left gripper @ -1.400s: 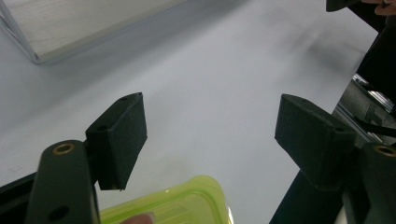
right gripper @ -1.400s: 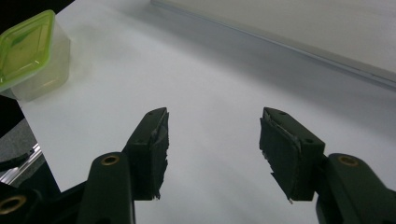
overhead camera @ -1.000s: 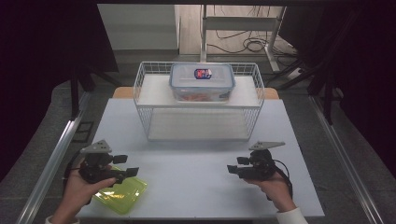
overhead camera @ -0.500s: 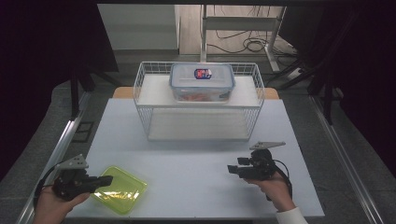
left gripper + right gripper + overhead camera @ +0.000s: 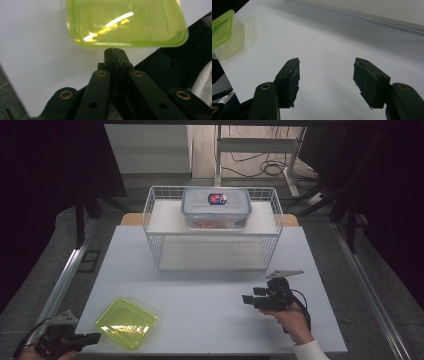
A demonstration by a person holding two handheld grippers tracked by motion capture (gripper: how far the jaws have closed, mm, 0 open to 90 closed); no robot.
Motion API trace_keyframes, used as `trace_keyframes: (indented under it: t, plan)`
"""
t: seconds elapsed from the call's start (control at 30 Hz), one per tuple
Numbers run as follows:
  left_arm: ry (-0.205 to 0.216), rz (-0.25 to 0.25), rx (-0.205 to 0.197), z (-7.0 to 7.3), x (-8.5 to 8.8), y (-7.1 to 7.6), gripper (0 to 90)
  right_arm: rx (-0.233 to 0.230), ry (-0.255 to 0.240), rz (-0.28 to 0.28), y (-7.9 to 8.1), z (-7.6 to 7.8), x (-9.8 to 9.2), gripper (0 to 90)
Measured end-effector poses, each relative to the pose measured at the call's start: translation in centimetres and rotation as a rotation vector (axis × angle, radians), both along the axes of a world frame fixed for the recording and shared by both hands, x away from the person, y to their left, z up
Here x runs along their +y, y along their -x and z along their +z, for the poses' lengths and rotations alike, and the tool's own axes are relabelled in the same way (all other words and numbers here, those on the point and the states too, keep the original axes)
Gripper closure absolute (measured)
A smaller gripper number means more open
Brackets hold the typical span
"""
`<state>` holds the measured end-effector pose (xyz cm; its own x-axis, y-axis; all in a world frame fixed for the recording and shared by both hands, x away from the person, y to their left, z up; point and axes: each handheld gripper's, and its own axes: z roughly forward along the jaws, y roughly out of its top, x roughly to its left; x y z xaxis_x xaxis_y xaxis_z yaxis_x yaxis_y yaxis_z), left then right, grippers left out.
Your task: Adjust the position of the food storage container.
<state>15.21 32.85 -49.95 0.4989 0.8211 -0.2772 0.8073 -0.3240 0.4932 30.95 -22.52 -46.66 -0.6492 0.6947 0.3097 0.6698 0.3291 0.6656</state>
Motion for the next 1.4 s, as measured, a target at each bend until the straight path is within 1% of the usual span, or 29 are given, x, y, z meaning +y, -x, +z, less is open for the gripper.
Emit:
trace_keyframes:
  t: [0.03, 0.1, 0.13, 0.23, 0.27, 0.4, 0.47, 0.5, 0.6, 0.87, 0.93, 1.0, 1.03, 1.07, 1.1, 1.17, 1.23, 1.33, 1.37, 1.4]
  plan:
    - [0.0, 0.0, 0.0, 0.0, 0.0, 0.0, 90.0, -0.001, 0.0, 0.001, 0.0, 0.0, 0.0, 37.6]
    - [-0.004, -0.007, 0.009, -0.7, -0.7, -0.6, 90.0, -0.002, 0.001, 0.003, 0.0, 0.0, 0.0, 37.5]
    - [-0.004, -0.007, 0.009, -0.7, -0.7, -0.6, 90.0, -0.002, 0.001, 0.003, 0.0, 0.0, 0.0, 37.5]
    - [0.006, -0.019, 0.013, -1.0, -1.4, -1.2, 90.0, 0.002, -0.001, -0.002, 0.0, 0.0, -0.1, 37.3]
    - [0.006, -0.019, 0.013, -1.0, -1.4, -1.2, 90.0, 0.002, -0.002, -0.003, 0.0, 0.1, -0.2, 37.3]
    - [0.007, -0.038, 0.019, -1.3, -2.4, -1.8, 90.0, 0.001, -0.004, -0.007, 0.0, 0.1, -0.2, 37.3]
    - [0.01, -0.038, 0.019, -1.4, -2.6, -1.9, 90.0, 0.002, -0.002, -0.004, 0.0, 0.1, -0.2, 37.3]
    - [0.005, -0.048, 0.024, -1.5, -2.9, -2.2, 90.0, 0.002, -0.002, -0.004, -0.1, 0.1, -0.2, 37.3]
    - [0.007, -0.047, 0.023, -1.8, -3.4, -2.6, 90.0, 0.001, -0.003, -0.005, 0.0, 0.0, -0.2, 37.3]
    - [0.018, -0.062, 0.01, -1.4, -4.3, -3.7, 90.0, 0.003, -0.002, -0.004, -0.1, 0.0, -0.2, 37.4]
    - [0.024, -0.071, 0.008, -1.2, -5.1, -4.5, 90.0, 0.003, -0.002, -0.004, -0.1, 0.0, -0.2, 37.4]
    - [0.025, -0.073, 0.007, -1.2, -5.3, -4.7, 90.0, 0.003, -0.002, -0.004, -0.1, 0.0, -0.2, 37.4]
    - [0.031, -0.075, 0.003, -1.3, -5.9, -5.3, 90.0, 0.003, 0.0, -0.003, -0.1, 0.0, -0.2, 37.3]
    - [0.031, -0.075, 0.003, -1.3, -5.9, -5.3, 90.0, 0.003, 0.0, -0.003, -0.1, 0.0, -0.2, 37.3]
    - [0.033, -0.08, -0.001, -1.3, -6.4, -5.7, 90.0, 0.003, -0.001, -0.003, -0.1, 0.0, -0.2, 37.4]
    - [0.036, -0.076, -0.004, -1.4, -6.7, -5.8, 90.0, 0.003, -0.002, -0.002, -0.1, 0.0, -0.2, 37.4]
    - [0.037, -0.086, -0.003, -1.5, -7.3, -6.4, 90.0, 0.001, -0.004, -0.005, -0.1, 0.0, -0.3, 37.4]
    - [0.039, -0.093, -0.002, -1.5, -7.5, -6.5, 90.0, 0.0, -0.003, -0.006, -0.1, 0.1, -0.3, 37.4]
    - [0.05, -0.085, -0.003, -1.6, -7.6, -6.3, 90.0, -0.001, -0.003, -0.006, -0.1, 0.1, -0.3, 37.4]
    - [0.05, -0.089, -0.003, -1.5, -7.4, -6.2, 90.0, -0.001, -0.002, -0.004, 0.0, 0.1, -0.4, 37.4]
